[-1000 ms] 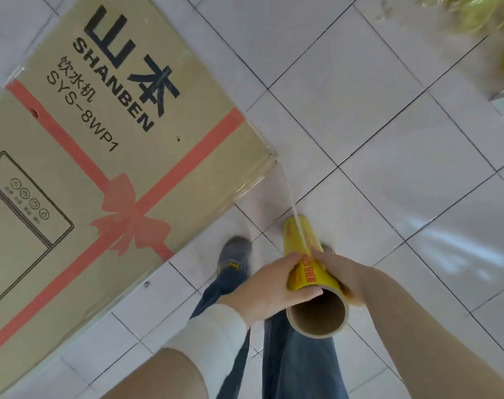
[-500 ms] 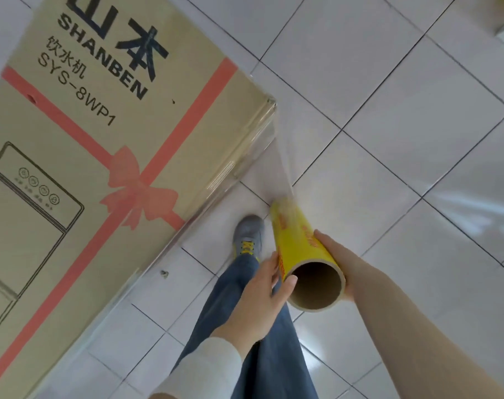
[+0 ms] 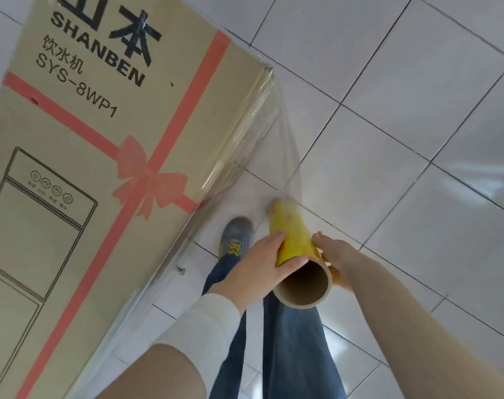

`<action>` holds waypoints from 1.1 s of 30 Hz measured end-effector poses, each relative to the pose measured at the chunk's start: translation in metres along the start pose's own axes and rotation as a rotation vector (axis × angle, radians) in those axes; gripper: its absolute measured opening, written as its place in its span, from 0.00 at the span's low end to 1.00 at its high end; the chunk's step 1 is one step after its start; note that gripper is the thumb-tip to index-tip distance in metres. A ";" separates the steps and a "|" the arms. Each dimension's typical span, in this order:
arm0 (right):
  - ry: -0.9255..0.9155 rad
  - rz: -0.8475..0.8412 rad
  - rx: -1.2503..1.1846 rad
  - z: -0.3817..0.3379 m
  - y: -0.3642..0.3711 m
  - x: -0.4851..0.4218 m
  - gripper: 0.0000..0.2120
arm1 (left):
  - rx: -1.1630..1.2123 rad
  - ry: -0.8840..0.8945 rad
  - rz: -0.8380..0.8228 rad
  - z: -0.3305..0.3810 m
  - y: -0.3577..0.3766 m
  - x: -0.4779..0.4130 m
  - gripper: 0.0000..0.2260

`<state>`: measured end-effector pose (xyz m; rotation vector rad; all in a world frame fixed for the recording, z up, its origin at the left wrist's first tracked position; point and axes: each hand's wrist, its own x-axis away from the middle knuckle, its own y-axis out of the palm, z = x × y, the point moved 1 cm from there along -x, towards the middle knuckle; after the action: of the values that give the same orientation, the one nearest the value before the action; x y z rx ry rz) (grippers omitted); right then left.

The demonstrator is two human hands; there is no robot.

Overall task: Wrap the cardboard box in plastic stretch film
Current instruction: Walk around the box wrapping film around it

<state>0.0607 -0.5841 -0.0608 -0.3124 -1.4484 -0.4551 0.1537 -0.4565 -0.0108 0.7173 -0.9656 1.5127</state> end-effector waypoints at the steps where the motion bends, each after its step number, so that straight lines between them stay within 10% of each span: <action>1: 0.001 -0.003 -0.037 0.004 0.001 0.002 0.25 | 0.063 0.008 0.049 -0.008 0.002 0.005 0.32; 6: 0.021 -0.129 -0.349 0.027 0.026 -0.004 0.34 | 0.418 -0.009 0.257 -0.023 0.024 0.035 0.29; 15: 0.049 0.020 0.134 0.045 0.074 0.003 0.34 | 0.321 -0.156 0.046 -0.068 0.039 0.084 0.35; 24: -0.002 -0.043 -0.217 0.070 0.072 0.002 0.23 | 0.048 0.129 -0.062 -0.064 0.013 0.056 0.24; 33: -0.007 -0.053 -0.503 0.124 0.112 -0.009 0.30 | 0.357 -0.127 0.174 -0.130 0.079 0.098 0.13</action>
<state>0.0054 -0.4264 -0.0494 -0.6773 -1.3366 -0.8628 0.0697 -0.2961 -0.0026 1.0138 -0.8776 1.8368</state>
